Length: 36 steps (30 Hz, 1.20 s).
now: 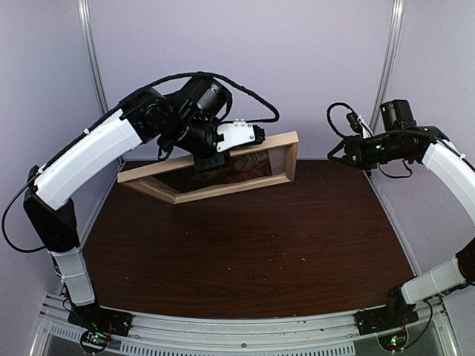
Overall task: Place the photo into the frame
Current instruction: Pass from the left arm to the right
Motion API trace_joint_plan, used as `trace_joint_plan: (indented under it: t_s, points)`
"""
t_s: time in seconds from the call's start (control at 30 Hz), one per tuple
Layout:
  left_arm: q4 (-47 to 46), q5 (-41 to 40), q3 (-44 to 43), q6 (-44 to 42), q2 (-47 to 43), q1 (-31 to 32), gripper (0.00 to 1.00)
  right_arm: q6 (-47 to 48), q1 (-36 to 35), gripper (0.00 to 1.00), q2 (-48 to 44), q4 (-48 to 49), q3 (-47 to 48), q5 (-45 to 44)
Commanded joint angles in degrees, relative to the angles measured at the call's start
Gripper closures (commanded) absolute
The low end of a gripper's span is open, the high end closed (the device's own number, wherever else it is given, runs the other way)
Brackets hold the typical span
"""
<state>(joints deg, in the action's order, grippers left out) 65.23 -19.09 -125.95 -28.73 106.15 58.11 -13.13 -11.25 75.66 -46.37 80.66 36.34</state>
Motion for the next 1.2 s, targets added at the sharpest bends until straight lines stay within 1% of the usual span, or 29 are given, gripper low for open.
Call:
trace_joint_plan:
  t_s: [0.0, 0.13, 0.3, 0.47, 0.5, 0.6, 0.77, 0.87, 0.97, 1.17]
  points:
    - [-1.5, 3.0, -4.6, 1.2, -5.7, -3.2, 1.0, 2.5, -1.0, 0.32, -2.8, 9.5, -3.1, 5.5]
    - [1.4, 6.6, -5.3, 0.8, -5.9, -5.4, 1.0, 6.2, -3.5, 0.25, -3.7, 12.6, -3.3, 9.6]
    - [6.6, 9.1, -9.1, -0.6, -4.1, -5.9, 1.0, 12.2, -8.3, 0.21, -3.4, 13.6, -2.2, 10.5]
    - [8.7, 10.9, -11.5, -1.4, -1.9, -6.2, 1.0, 18.9, -14.2, 0.21, -3.7, 15.7, -2.5, 9.7]
    - [9.0, 11.5, -11.8, -1.6, -1.4, -6.2, 1.0, 20.8, -16.2, 0.21, -3.9, 16.1, -2.8, 8.6]
    - [9.6, 13.3, -12.6, -1.6, -0.4, -6.3, 1.0, 24.1, -19.2, 0.21, -3.7, 16.6, -3.2, 6.2]
    - [9.7, 16.7, -12.5, -1.5, 0.6, -6.4, 1.0, 27.5, -22.1, 0.21, -2.1, 15.6, -2.0, 5.8]
    - [10.1, 18.5, -12.2, -1.5, 1.2, -6.4, 1.0, 30.1, -23.9, 0.21, -1.3, 14.8, -1.4, 3.7]
    - [10.0, 20.5, -11.4, -1.5, 1.3, -6.4, 1.0, 31.7, -24.6, 0.22, -0.5, 14.0, -0.7, 0.7]
    - [10.3, 23.9, -10.3, -1.4, 1.4, -6.4, 1.0, 34.2, -25.8, 0.23, 1.0, 13.0, 0.8, -1.4]
